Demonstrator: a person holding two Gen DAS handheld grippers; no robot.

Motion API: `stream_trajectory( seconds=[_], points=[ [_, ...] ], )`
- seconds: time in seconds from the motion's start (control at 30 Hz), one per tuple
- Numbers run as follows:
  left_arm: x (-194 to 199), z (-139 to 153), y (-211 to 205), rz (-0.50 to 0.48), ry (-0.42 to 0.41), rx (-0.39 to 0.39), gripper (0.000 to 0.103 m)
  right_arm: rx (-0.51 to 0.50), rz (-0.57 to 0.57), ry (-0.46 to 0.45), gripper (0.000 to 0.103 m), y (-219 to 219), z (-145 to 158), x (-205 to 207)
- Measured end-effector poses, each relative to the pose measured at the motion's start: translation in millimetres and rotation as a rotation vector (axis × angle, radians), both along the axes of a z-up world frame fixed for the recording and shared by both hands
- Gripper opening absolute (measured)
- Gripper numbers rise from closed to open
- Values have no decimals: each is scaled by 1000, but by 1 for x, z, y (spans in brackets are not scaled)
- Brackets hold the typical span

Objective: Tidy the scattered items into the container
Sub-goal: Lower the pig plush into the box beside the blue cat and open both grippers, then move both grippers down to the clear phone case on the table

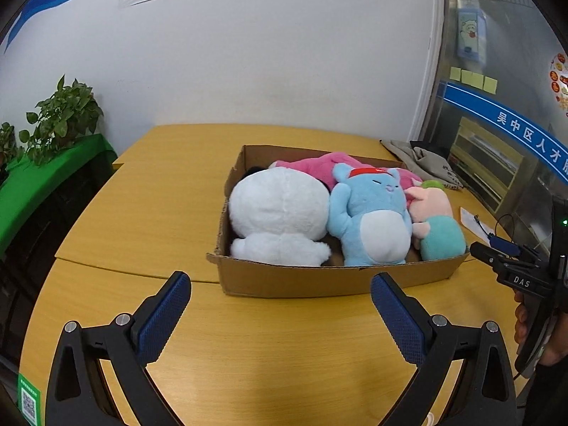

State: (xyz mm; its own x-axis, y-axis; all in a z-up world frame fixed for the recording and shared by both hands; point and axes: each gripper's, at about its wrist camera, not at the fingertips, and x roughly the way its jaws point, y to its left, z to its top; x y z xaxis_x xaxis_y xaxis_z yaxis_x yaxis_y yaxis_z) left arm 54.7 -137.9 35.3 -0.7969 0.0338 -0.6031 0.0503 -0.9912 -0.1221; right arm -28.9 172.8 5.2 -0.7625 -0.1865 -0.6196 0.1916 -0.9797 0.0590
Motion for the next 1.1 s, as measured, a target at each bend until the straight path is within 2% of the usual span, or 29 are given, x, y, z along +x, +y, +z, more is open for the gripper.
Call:
stream_trajectory(
  seconds=[0.5, 1.1],
  points=[
    [-18, -16, 39, -68, -49, 1, 103, 30, -41, -38, 83, 10, -10, 13],
    [-22, -21, 45, -68, -63, 12, 103, 38, -38, -46, 83, 9, -11, 15]
  ],
)
